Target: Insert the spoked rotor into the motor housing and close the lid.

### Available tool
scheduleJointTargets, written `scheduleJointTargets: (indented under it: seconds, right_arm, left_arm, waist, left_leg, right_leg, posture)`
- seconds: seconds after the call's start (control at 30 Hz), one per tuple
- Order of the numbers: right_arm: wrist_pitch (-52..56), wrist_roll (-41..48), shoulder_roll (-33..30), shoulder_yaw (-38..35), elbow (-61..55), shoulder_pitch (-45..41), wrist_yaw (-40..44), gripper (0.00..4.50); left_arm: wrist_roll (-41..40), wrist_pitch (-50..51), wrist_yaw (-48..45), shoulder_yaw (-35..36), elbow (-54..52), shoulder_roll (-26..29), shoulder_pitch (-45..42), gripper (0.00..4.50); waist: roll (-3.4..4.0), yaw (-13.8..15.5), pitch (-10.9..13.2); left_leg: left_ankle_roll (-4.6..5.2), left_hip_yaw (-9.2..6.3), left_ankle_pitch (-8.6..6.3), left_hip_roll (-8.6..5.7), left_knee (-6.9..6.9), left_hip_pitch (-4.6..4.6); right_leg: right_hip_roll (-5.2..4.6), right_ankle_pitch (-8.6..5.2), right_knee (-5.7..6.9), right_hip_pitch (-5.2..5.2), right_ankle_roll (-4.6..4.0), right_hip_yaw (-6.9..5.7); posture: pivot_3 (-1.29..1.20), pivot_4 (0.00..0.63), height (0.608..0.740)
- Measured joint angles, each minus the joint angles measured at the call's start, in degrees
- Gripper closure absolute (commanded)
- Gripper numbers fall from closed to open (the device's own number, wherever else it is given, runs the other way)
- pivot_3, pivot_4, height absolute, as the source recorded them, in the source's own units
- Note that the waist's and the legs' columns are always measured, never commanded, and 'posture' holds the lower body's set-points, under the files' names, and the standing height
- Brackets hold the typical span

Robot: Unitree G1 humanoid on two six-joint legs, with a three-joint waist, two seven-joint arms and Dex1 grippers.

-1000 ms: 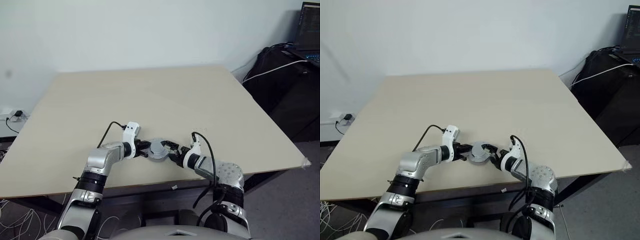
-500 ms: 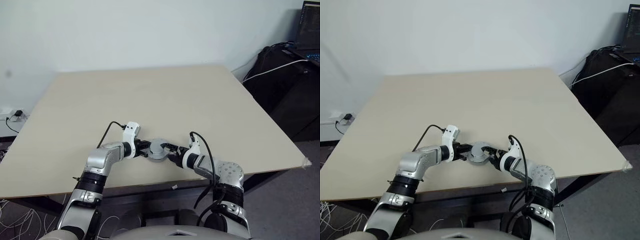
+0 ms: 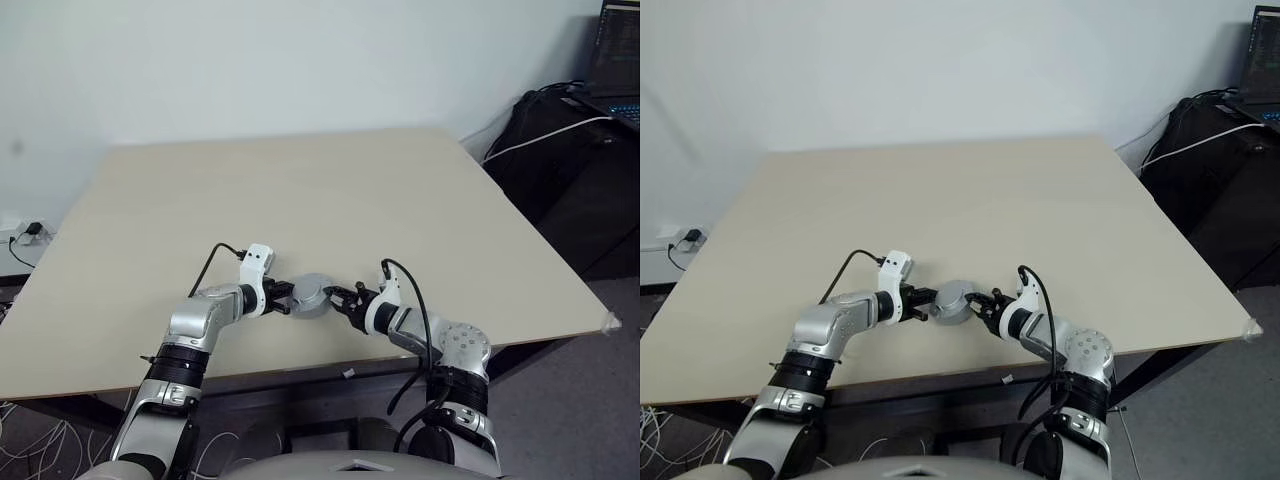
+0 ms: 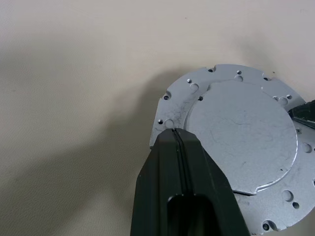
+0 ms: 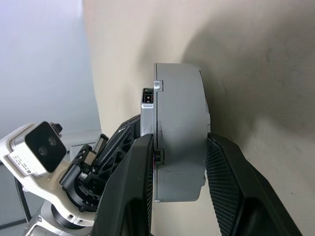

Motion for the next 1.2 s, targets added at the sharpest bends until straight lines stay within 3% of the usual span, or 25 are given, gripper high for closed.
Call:
scheduleJointTargets:
  seconds: [0.5,0.83,1.2]
  right_arm:
    - [1.3,-1.4,0.0,1.4,-1.1,0.0,0.5,3.28]
    - [1.8,-3.6,0.0,3.8,-1.5,-0.4,2.7,0.14]
    - [1.6,-4.1,0.0,4.1,-1.2,-0.9,3.2,0.06]
  left_arm:
    - [0.2,-0.1,0.0,0.5,-0.3,0.1,0.4,4.50]
    - [0.5,-0.2,-0.4,0.4,-0.5,-0.5,0.4,4.50]
    - [0.5,-0.3,-0.4,0.5,-0.6,-0.5,0.4,4.50]
  waist:
    - [0.02,-0.4,0.0]
    - [0.23,-0.8,0.1]
    - [0.25,-0.8,0.2]
  left_leg:
    - [0.00,-0.07,0.00,-0.02,0.01,0.01]
    - [-0.23,-1.36,0.14,-0.26,-0.05,-0.01]
    - [-0.32,-1.32,0.09,-0.16,-0.08,-0.01]
  right_leg:
    - [-0.02,-0.01,0.02,0.10,0.02,-0.09]
    - [-0.15,-0.32,0.14,0.32,-0.16,-1.21]
    - [-0.09,-0.36,0.12,0.29,-0.21,-1.19]
  posture:
    - [0.00,0.000,0.740]
    - [0.00,0.000,0.740]
    - [0.00,0.000,0.740]
